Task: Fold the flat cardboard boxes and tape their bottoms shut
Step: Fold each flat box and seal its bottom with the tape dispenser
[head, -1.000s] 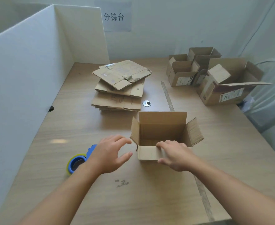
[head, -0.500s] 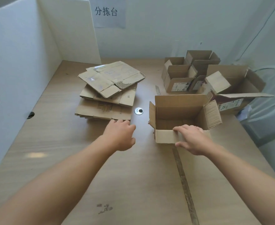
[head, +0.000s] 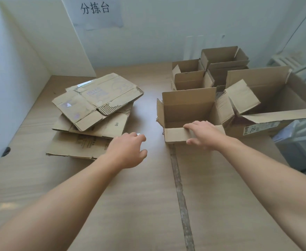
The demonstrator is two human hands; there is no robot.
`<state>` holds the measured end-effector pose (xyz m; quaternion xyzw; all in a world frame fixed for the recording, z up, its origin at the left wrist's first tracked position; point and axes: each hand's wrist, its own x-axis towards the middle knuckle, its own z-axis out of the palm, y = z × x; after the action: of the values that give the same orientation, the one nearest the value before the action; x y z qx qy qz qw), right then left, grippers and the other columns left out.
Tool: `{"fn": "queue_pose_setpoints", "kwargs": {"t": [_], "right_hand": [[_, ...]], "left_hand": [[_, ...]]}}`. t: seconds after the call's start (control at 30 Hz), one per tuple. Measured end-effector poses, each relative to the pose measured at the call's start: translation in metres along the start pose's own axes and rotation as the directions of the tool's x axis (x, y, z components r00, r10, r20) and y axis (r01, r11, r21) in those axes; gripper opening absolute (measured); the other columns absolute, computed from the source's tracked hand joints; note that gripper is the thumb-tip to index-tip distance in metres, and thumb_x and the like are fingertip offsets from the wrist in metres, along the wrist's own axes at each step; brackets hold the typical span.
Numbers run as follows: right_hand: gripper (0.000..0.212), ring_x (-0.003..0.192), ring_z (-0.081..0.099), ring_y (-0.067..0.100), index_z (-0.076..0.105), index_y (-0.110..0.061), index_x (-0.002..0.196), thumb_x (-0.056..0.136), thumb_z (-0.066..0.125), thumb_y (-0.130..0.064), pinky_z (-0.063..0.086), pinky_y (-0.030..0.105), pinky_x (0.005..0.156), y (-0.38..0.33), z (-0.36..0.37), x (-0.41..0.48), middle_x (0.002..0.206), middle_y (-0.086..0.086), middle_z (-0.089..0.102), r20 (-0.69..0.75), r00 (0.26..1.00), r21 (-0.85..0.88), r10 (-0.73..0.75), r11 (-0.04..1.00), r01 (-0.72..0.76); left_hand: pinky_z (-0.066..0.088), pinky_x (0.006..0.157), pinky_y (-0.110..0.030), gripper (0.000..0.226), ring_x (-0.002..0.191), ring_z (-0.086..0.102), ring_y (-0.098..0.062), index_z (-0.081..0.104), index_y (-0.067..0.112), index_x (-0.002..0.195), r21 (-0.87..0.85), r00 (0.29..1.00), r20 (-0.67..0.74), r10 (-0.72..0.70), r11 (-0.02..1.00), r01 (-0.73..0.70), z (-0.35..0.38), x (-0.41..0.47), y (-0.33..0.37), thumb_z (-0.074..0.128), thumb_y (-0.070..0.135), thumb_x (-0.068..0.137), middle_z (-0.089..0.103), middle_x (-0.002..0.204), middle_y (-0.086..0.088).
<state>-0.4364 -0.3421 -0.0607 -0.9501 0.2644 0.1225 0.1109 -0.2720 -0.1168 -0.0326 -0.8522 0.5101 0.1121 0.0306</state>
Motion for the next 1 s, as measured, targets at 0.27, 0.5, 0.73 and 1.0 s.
{"fn": "queue_pose_setpoints", "kwargs": {"t": [0.27,0.5,0.73,1.0], "right_hand": [[0.06,0.129,0.043,0.031,0.035,-0.024,0.148,0.096,0.06,-0.039,0.031,0.042,0.11,0.034,-0.009,0.029,0.144,0.006,0.045,0.043,0.999,0.065,0.015,0.998,-0.018],[0.053,0.135,0.039,0.029,0.038,-0.029,0.148,0.098,0.054,-0.036,0.033,0.042,0.112,0.033,-0.026,0.027,0.152,0.003,0.038,0.036,0.999,0.069,-0.028,0.997,0.026],[0.044,0.121,0.05,0.027,0.051,-0.025,0.137,0.099,0.046,-0.047,0.044,0.041,0.09,-0.032,-0.053,0.006,0.138,0.001,0.05,-0.261,0.955,-0.028,-0.14,0.99,0.138],[0.037,0.103,0.058,0.03,0.054,-0.019,0.122,0.102,0.039,-0.046,0.036,0.034,0.07,-0.129,-0.029,0.026,0.114,0.004,0.058,-0.221,0.947,-0.103,-0.235,0.971,0.217]], "left_hand": [[0.039,0.093,-0.037,0.043,0.122,0.047,-0.022,0.043,0.029,0.136,0.001,0.998,0.056,-0.011,1.0,0.011,0.007,0.017,0.015,0.045,0.044,0.096,0.049,0.138,0.004],[0.039,0.087,-0.034,0.044,0.12,0.05,-0.021,0.043,0.03,0.137,-0.009,0.997,0.06,-0.046,0.999,0.047,0.005,0.016,0.011,0.046,0.044,0.096,0.051,0.137,0.005],[0.044,0.087,-0.036,0.038,0.113,0.054,-0.024,0.05,0.027,0.128,0.08,0.993,0.003,-0.122,0.989,0.121,-0.014,0.005,-0.026,0.046,0.045,0.094,0.056,0.123,0.002],[0.038,0.098,-0.039,0.043,0.122,0.044,-0.024,0.048,0.025,0.135,0.171,0.976,-0.14,-0.167,0.967,0.19,-0.029,-0.001,-0.098,0.046,0.043,0.096,0.05,0.134,0.0]]}}
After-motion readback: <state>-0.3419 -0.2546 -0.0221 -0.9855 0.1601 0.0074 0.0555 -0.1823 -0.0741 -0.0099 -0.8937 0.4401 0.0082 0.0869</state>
